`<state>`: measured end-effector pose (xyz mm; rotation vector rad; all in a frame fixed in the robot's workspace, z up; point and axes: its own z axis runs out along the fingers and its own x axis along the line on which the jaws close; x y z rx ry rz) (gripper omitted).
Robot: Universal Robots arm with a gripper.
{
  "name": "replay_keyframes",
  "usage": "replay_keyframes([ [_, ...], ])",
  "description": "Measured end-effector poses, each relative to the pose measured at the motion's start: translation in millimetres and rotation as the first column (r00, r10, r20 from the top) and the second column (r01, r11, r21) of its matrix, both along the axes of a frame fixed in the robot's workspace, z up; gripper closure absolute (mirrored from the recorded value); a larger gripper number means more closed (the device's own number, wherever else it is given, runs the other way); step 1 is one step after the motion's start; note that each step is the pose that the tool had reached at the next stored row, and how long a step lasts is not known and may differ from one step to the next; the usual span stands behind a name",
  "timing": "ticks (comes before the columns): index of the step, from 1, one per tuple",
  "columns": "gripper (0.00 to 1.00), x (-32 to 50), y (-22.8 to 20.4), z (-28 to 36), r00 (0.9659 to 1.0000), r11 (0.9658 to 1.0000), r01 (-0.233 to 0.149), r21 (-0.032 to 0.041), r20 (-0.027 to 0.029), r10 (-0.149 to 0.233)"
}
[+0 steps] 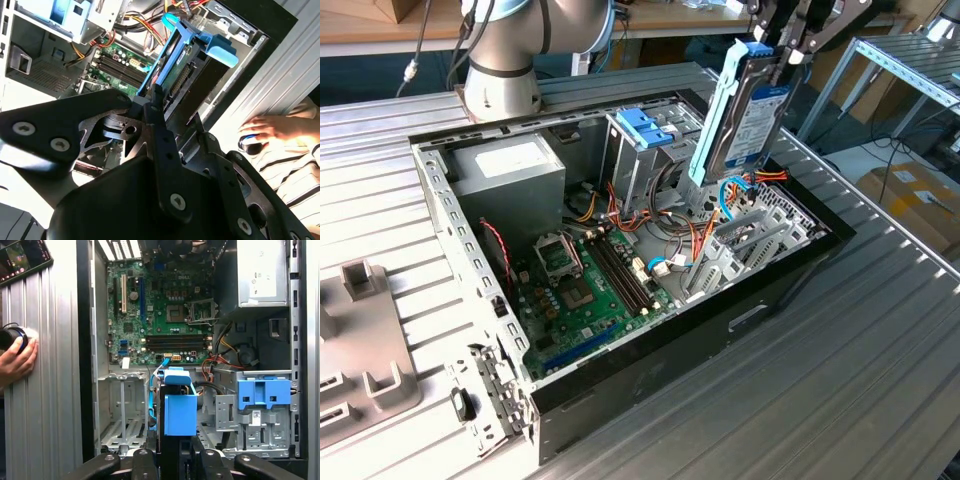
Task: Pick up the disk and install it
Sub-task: 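Pick up the disk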
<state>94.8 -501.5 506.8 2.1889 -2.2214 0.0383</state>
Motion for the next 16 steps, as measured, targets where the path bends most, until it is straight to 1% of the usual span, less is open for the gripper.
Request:
replay_keyframes([
  [2,0.65,0.0,-3.1,0.0,1.0,1.0,0.0,0.0,0.0,0.0],
  [3,0.65,0.0,-5.6,0.0,1.0,1.0,0.0,0.0001,0.0,0.0],
  [5,0.65,0.0,-8.6,0.0,1.0,1.0,0.0,0.0,0.0,0.0],
  [6,0.65,0.0,-10.6,0.0,1.0,1.0,0.0,0.0,0.0,0.0],
  [7,0.65,0.0,-14.6,0.0,1.0,1.0,0.0,-0.0001,0.0,0.0],
  [8,0.65,0.0,-16.7,0.0,1.0,1.0,0.0,0.0,0.0,0.0],
  [11,0.65,0.0,-21.2,0.0,1.0,1.0,0.0,0.0,0.0,0.0],
  [13,0.65,0.0,-25.3,-0.1,1.0,1.0,0.0,0.0001,0.0,0.0],
  [14,0.65,0.0,-26.3,-0.6,1.0,1.0,0.0,0.0002,0.0008,0.0],
  [16,0.65,0.1,-28.4,-2.3,1.0,1.0,0.0,0.0001,0.0075,0.0],
])
